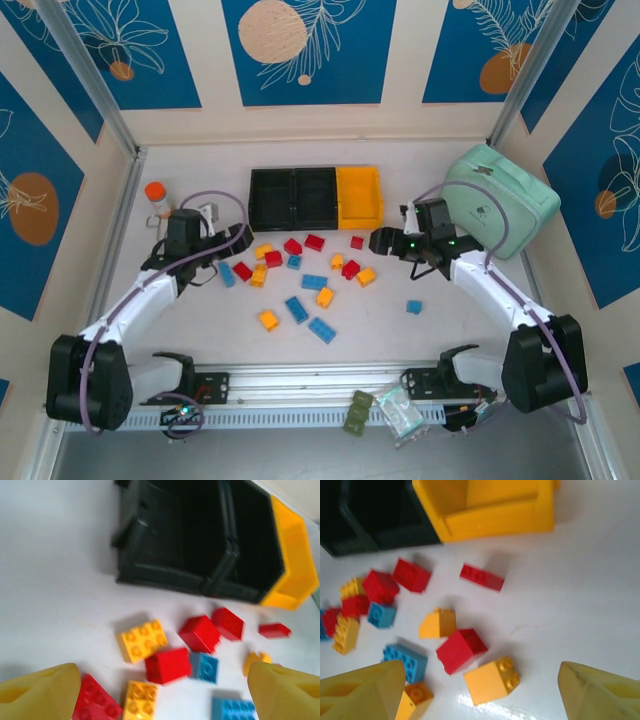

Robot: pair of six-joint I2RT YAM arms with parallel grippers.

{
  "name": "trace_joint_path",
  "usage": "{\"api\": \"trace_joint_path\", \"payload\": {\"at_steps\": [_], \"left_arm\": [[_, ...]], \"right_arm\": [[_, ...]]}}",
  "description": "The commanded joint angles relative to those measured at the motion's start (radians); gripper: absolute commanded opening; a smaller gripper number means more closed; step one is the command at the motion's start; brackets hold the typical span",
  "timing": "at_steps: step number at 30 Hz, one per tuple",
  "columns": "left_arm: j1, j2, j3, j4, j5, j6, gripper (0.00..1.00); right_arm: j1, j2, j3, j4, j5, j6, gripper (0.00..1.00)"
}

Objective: Sort the legos into containers by color
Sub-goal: Pick up the lego from the center of the table.

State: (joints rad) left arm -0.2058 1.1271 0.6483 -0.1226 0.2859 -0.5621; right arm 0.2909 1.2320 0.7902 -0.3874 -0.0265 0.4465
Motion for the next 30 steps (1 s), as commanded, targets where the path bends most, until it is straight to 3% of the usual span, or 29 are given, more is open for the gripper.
{"api": "trace_joint_path", "payload": {"at_steps": [1,13,18,23,30], "left_arm": [[-0.046,-0.062,-0.052,-0.106,0.057,-0.034,0.86],[-0.093,-0.038,-0.099,-0.059,0.054,-0.067,0.86],[-0.097,-0.028,-0.103,-0.061,0.051,-0.070,0.86],[-0.098,-0.026,-0.105,-0.061,0.047,-0.073,0.86],[-0.102,-0.011,-0.099,-0.053,0.054,-0.080,0.85]], "right_arm": [[0.046,0.049,0.009,-0.062,0.020,-0.053,0.81],[0.233,0.306,0.133,-0.147,0.175,-0.070,0.83],[0.263,0.369,0.167,-0.170,0.183,-0.071,0.82],[0.299,0.423,0.208,-0.213,0.203,-0.067,0.74],[0.340,0.434,0.228,-0.257,0.242,-0.044,0.54]]}}
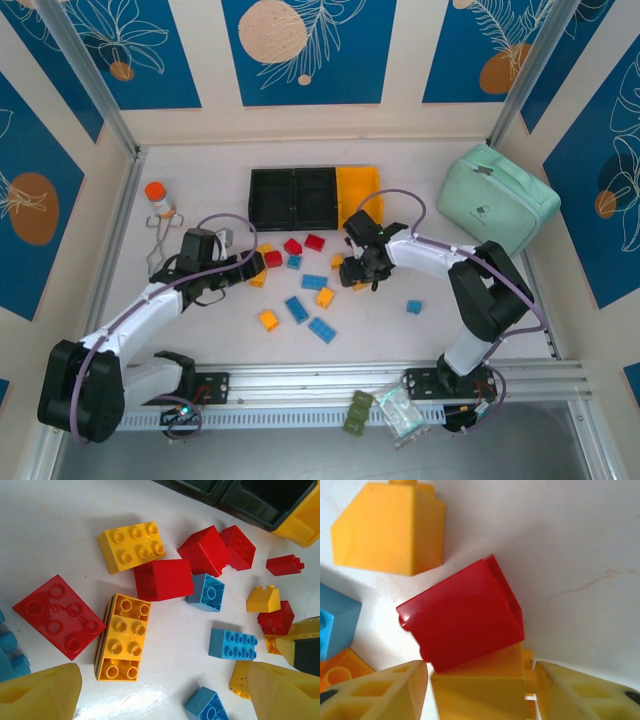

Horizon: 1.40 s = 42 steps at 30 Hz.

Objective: Sort the legos into containers by color
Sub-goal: Pick up the lego from the center of the table, then place the lego in the container.

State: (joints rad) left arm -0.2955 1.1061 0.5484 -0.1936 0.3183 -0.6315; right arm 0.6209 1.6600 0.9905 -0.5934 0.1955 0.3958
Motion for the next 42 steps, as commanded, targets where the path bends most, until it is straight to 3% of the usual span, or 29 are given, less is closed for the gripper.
{"api": "trace_joint_path", "payload": {"at_steps": [1,6,15,22,36,42], "left_arm": [[-0.011,0.015,0.001,0.019,0.023,-0.010,0.85],[-0.014,0.025,0.008,0.018,0.026,-0.007,0.85],[-0.024,0.031,0.029,0.012,0.033,-0.008,0.85],[-0.054,0.038,0.070,0.006,0.040,-0.007,0.85],[-0.111,-0.020,0.082,-0.030,0.009,-0.024,0.85],[-0.126,-0.054,0.059,-0.039,-0.013,-0.035,0.85]], "right_arm": [[0.011,0.004,0.028,-0.053,0.013,0.005,0.51],[0.020,-0.001,0.033,-0.079,0.016,0.006,0.41],[0.019,-0.102,0.077,-0.157,0.042,0.019,0.39],[-0.032,-0.129,0.218,-0.217,0.041,0.009,0.39],[-0.184,0.227,0.746,-0.288,0.110,0.004,0.39],[-0.217,0.372,0.878,-0.304,0.144,0.034,0.39]]}}
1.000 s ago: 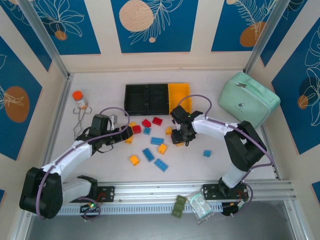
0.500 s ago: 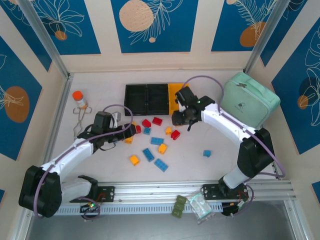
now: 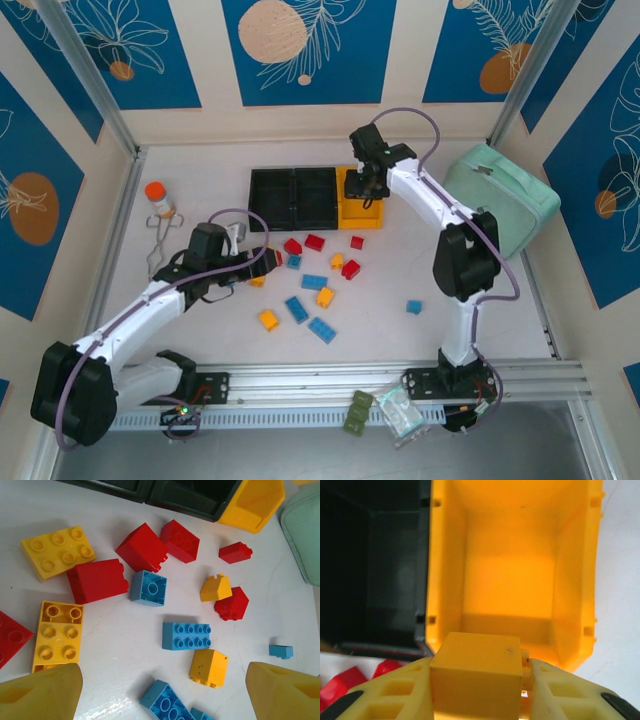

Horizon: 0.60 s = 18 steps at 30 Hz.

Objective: Sort the legos into containers by color
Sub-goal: Place the lego in the container.

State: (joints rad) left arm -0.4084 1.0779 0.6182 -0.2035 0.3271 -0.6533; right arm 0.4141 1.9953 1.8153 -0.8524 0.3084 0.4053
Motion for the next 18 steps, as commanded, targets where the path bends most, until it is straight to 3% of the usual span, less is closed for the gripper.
{"api": "trace_joint_path", "payload": {"at_steps": [1,18], "left_arm": [[-0.015,-0.030,-0.015,-0.030,-0.024,-0.013,0.84],[-0.032,-0.036,-0.039,-0.015,-0.042,-0.026,0.85]], "right_arm": [[-0.012,0.050,0.063,-0.043,0.033,0.029,0.39],[-0.018,0.235,0.170,-0.060,0.041,0.066,0.42]]}}
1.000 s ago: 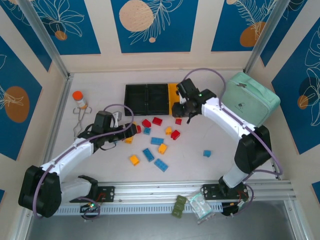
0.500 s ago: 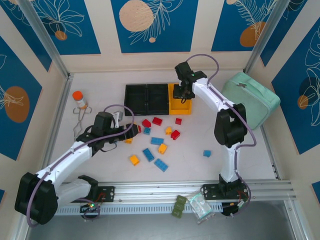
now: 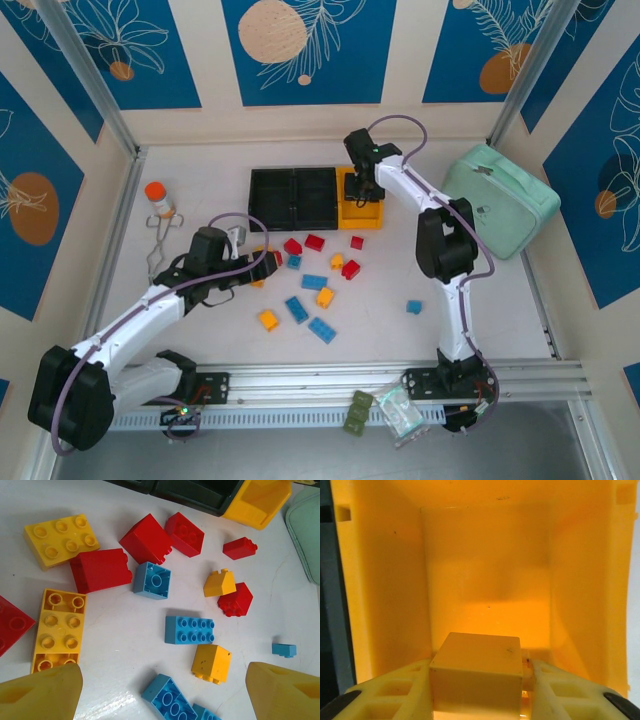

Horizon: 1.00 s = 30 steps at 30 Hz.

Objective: Sort the legos into containers by color
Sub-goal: Place the lego in the container.

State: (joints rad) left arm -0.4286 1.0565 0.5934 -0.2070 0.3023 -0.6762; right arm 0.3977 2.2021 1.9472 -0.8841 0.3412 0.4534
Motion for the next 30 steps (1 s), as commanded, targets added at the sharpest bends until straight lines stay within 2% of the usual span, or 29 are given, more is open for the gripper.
{"api": "trace_joint_path", "payload": {"at_steps": [1,5,12,16,22,30], "left_arm": [[-0.012,-0.014,-0.016,-0.012,-0.018,-0.002,0.84],[-0.012,-0.016,-0.021,-0.012,-0.025,-0.003,0.85],[-0.013,-0.014,-0.014,-0.026,-0.026,0.002,0.85],[-0.013,-0.009,-0.001,-0.036,-0.038,0.005,0.84],[-0.013,-0.007,0.017,-0.084,-0.069,0.007,0.83],[-0.026,0.047,0.057,-0.168,-0.084,0.042,0.78]], "right_arm": [[0.000,0.032,0.041,-0.029,0.009,0.016,0.42],[-0.002,0.056,0.059,-0.035,0.010,0.018,0.43],[0.015,0.042,0.081,-0.054,0.037,0.015,0.59],[0.020,0.008,0.077,-0.057,0.051,0.014,0.61],[0.040,-0.165,-0.073,0.028,0.048,0.014,0.60],[0.092,-0.496,-0.414,0.159,-0.005,0.031,0.60]]}}
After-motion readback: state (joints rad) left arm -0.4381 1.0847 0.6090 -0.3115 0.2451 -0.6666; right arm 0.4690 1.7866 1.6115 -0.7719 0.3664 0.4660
